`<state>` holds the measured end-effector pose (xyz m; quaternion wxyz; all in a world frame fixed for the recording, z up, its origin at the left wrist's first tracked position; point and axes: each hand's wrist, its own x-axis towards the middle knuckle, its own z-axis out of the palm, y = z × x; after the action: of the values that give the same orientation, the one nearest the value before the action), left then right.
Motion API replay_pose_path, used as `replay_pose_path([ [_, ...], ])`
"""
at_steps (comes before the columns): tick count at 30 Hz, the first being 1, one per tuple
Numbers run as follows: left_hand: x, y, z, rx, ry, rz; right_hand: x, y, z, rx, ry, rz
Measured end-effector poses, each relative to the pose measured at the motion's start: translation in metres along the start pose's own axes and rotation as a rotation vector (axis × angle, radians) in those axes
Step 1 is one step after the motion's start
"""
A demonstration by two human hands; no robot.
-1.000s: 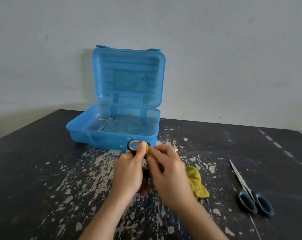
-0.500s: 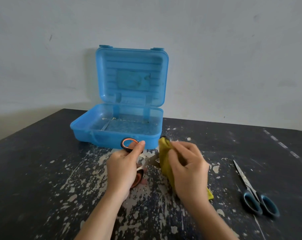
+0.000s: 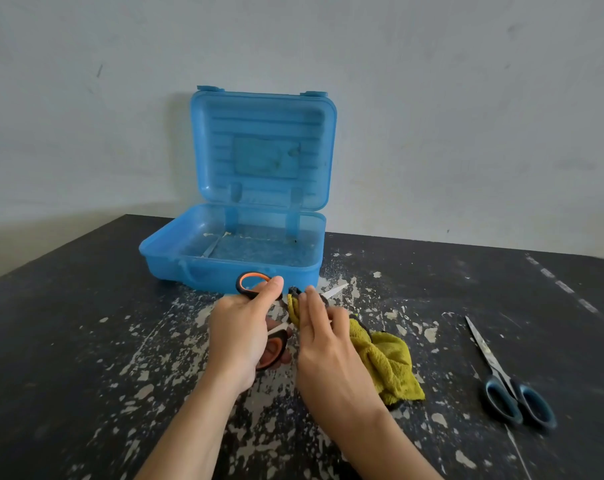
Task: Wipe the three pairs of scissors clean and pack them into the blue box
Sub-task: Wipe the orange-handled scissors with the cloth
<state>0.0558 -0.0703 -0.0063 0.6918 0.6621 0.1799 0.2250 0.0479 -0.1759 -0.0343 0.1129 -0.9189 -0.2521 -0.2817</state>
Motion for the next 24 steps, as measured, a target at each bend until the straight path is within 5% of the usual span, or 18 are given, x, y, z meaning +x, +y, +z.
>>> replay_pose_path([
  [6, 0.001, 0.007, -0.008, 0.032, 0.006, 0.016, 0.009, 0.015, -0.007, 0.117, -0.045, 0.194],
  [9, 0.003, 0.009, -0.013, 0.008, -0.039, -0.044, 0.017, 0.048, -0.008, 0.315, -0.2, 0.474],
  [14, 0.005, 0.005, -0.012, 0.072, 0.004, 0.026, 0.019, 0.075, -0.017, 0.6, 0.198, 0.652],
  [17, 0.003, 0.005, -0.009, 0.055, -0.006, 0.024, 0.021, 0.056, -0.038, 0.783, 0.318, 0.469],
  [19, 0.0, 0.005, -0.006, 0.072, -0.033, 0.011, 0.018, 0.034, -0.035, 0.791, 0.169, 0.243],
  [22, 0.001, 0.002, -0.009, 0.202, -0.034, 0.084, 0.007, 0.011, -0.016, 0.491, -0.095, -0.068],
  [24, 0.003, 0.002, -0.012, 0.234, -0.032, 0.11, 0.006, 0.015, -0.005, 0.312, -0.055, -0.15],
])
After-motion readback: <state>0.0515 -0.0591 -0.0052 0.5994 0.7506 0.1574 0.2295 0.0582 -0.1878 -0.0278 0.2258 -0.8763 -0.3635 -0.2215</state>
